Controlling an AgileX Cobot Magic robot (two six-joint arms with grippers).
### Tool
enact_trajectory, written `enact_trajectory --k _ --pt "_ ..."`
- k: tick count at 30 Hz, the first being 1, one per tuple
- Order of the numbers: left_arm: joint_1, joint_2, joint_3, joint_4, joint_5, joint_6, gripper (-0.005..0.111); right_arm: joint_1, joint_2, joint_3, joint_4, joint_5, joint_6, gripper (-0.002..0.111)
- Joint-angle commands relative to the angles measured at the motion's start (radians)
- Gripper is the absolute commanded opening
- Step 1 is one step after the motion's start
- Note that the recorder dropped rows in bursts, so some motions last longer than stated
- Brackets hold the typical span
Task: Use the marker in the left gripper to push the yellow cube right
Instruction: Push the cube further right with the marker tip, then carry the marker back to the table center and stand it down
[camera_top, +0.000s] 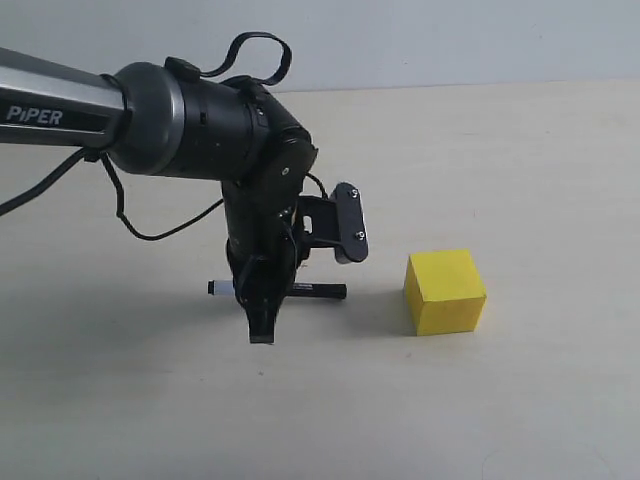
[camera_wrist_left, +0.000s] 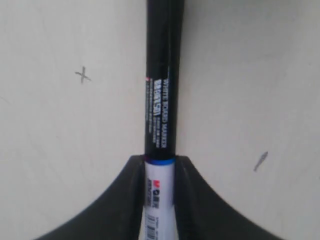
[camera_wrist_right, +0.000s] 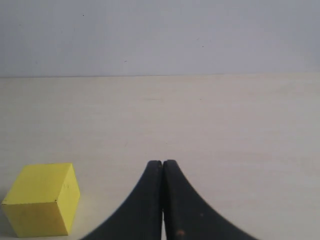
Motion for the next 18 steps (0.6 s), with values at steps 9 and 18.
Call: enact_trajectory --k 9,18 --pt "-0.18 0.086 -0.153 -0.026 -0.124 -0.033 0.0 0.004 -0.004 0.004 -0.001 -0.011 -0.001 0.0" --pt "-0.147 0.099 -0.259 0.009 0.119 -0.096 0.0 0.004 -0.004 0.004 -0.001 -0.011 -0.001 0.0"
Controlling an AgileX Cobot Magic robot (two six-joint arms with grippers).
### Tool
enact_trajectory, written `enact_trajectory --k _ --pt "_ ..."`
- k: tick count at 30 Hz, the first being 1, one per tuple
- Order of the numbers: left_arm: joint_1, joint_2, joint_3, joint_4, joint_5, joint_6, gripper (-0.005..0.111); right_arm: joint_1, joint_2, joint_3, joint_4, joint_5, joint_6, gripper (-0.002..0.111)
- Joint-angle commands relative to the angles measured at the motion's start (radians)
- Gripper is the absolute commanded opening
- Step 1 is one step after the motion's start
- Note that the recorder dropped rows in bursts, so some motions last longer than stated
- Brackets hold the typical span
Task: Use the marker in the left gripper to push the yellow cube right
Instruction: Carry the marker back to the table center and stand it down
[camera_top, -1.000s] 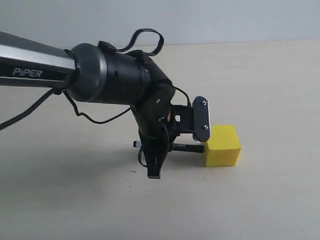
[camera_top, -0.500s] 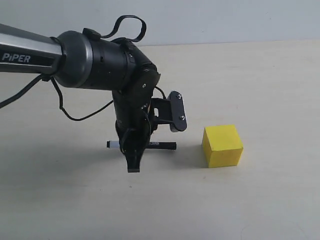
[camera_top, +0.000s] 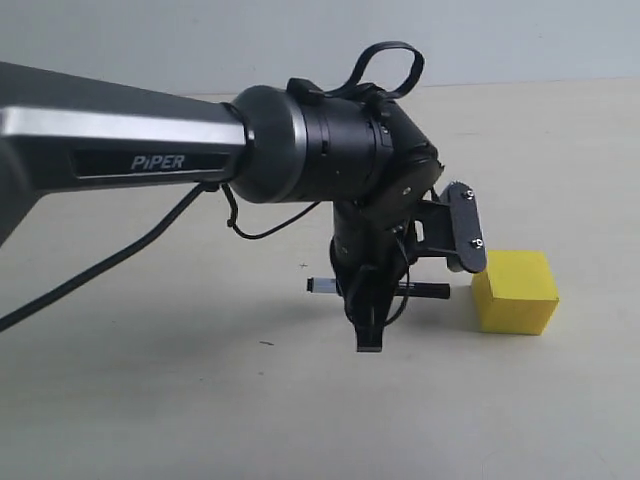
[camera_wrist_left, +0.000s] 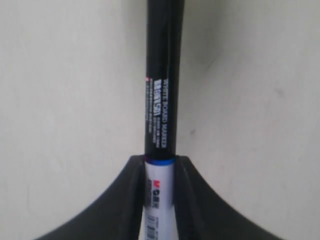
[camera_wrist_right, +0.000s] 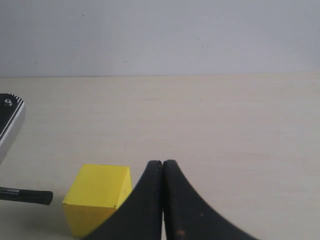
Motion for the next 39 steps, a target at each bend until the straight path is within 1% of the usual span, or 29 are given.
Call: enact_trajectory --k 1,11,15,19,20,21,23,24,25,27,28,29,32,33,34,35,36,37,38,39 --pt "0.017 -0.013 -0.01 0.009 0.109 -0.019 0.0 0.004 -0.004 0.004 -0.001 -0.011 -0.001 0.0" --pt "0.023 -0.013 -0.01 0.01 0.086 -0.019 0.0 0.004 -0.004 0.004 -0.001 -0.011 -0.001 0.0" --pt "0.05 -0.016 -0.01 0.01 0.094 -0.049 0.0 0.004 -0.004 0.004 -0.001 -0.011 -0.001 0.0" --pt "0.131 -0.045 -0.006 -0.011 0.093 -0.18 0.0 0.004 -0.004 0.004 -0.001 -0.011 -0.001 0.0" --pt "0.164 -0.067 -0.006 -0.019 0.093 -0.278 0.0 0.004 -0.004 0.004 -0.001 -0.011 -0.001 0.0" --pt "0.182 -0.078 -0.006 -0.019 0.093 -0.325 0.0 0.004 -0.004 0.004 -0.001 -0.011 -0.001 0.0" --pt "0.252 -0.114 -0.006 -0.028 0.093 -0.519 0.0 0.004 -0.004 0.004 -0.001 -0.011 -0.001 0.0" --pt "0.274 -0.122 -0.006 -0.053 0.093 -0.58 0.0 0.004 -0.004 0.004 -0.001 -0.011 -0.001 0.0" --pt "0.299 -0.123 -0.006 -0.111 0.106 -0.656 0.0 0.004 -0.004 0.004 -0.001 -0.011 -0.001 0.0" --pt "0.325 -0.123 -0.006 -0.18 0.137 -0.71 0.0 0.004 -0.004 0.004 -0.001 -0.011 -0.001 0.0" --pt "0.344 -0.113 -0.006 -0.249 0.197 -0.77 0.0 0.004 -0.004 0.004 -0.001 -0.011 -0.001 0.0" --pt "0.345 -0.106 -0.004 -0.264 0.23 -0.806 0.0 0.004 -0.004 0.004 -0.001 -0.011 -0.001 0.0" --pt "0.332 -0.097 0.001 -0.315 0.262 -0.863 0.0 0.004 -0.004 0.004 -0.001 -0.011 -0.001 0.0" --pt "0.32 -0.097 0.006 -0.318 0.245 -0.879 0.0 0.004 -0.004 0.004 -0.001 -0.011 -0.001 0.0" --pt "0.298 -0.097 0.022 -0.311 0.202 -0.962 0.0 0.004 -0.004 0.004 -0.001 -0.011 -0.001 0.0" --pt "0.272 -0.097 0.044 -0.293 0.121 -1.051 0.0 0.004 -0.004 0.004 -0.001 -0.011 -0.001 0.0" --pt "0.259 -0.097 0.051 -0.281 0.085 -1.077 0.0 0.004 -0.004 0.004 -0.001 -0.011 -0.001 0.0" --pt "0.239 -0.097 0.066 -0.243 0.032 -1.153 0.0 0.004 -0.004 0.004 -0.001 -0.011 -0.001 0.0" --pt "0.235 -0.097 0.068 -0.223 0.026 -1.183 0.0 0.004 -0.004 0.004 -0.001 -0.011 -0.001 0.0" --pt "0.224 -0.095 0.071 -0.16 0.021 -1.269 0.0 0.004 -0.004 0.004 -0.001 -0.011 -0.001 0.0"
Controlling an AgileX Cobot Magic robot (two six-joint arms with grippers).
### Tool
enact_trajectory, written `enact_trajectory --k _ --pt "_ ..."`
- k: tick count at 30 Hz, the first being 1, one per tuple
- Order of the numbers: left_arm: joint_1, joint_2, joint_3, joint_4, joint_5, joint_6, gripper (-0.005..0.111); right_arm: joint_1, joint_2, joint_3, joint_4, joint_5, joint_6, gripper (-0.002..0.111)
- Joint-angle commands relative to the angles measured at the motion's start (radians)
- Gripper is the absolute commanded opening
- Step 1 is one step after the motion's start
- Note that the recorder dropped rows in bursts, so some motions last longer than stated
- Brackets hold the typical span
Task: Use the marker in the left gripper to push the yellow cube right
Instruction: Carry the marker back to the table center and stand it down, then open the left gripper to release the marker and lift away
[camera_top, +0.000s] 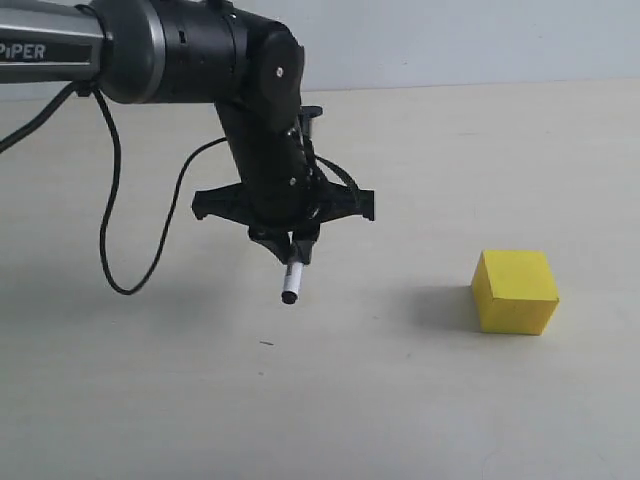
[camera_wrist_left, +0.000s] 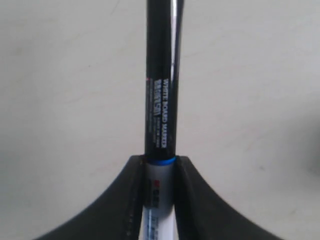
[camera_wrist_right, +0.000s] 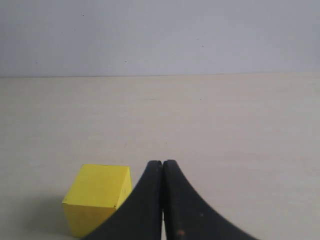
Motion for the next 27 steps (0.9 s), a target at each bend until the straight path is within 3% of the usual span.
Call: enact_trajectory --k 1,27 --pt "-0.032 0.003 0.02 0.143 -0.064 -0.233 0.0 0.004 -0.004 0.004 -0.001 -0.011 -0.001 0.0" --pt "-0.032 0.128 0.02 0.132 -0.099 -0.283 0.0 0.004 -0.004 0.004 -0.001 -0.011 -0.001 0.0"
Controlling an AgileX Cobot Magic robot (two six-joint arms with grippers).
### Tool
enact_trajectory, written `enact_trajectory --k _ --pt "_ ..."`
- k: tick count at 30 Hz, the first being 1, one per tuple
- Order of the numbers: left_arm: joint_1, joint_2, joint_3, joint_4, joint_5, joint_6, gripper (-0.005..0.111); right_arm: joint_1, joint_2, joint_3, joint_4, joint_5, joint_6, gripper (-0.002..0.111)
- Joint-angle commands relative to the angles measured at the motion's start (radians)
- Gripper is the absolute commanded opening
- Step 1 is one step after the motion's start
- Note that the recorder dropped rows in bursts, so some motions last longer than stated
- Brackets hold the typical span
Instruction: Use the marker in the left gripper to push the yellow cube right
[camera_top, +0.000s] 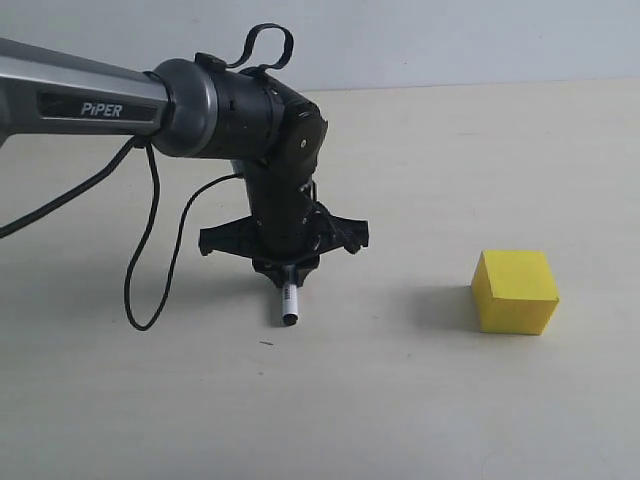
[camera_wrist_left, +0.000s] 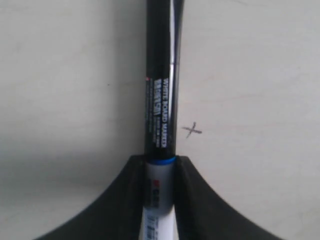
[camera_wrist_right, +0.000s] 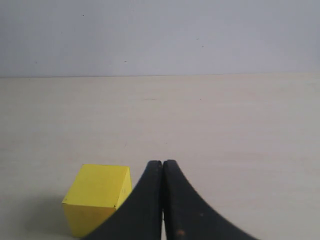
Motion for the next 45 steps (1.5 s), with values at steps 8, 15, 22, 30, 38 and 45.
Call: enact_trajectory --k 8,15,22,30,38,45 --pt "-0.002 0.012 0.002 -0.005 -0.012 0.015 0.006 0.004 -0.004 0.004 -0.001 -0.011 -0.001 0.0" --pt "-0.002 0.012 0.002 0.006 -0.027 0.072 0.036 0.004 -0.004 0.004 -0.001 -0.011 -0.001 0.0" --pt "-0.002 0.012 0.002 0.039 -0.034 0.075 0.074 0.004 -0.004 0.004 -0.001 -0.011 -0.001 0.0" --pt "-0.002 -0.042 0.002 0.099 -0.042 0.107 0.09 0.004 -0.004 0.004 -0.001 -0.011 -0.001 0.0" --pt "-0.002 -0.228 0.002 0.075 -0.057 0.31 0.09 0.004 -0.004 0.004 -0.001 -0.011 -0.001 0.0" --pt "-0.002 -0.42 0.012 0.061 -0.076 0.516 0.05 0.004 -0.004 0.004 -0.001 -0.011 -0.001 0.0"
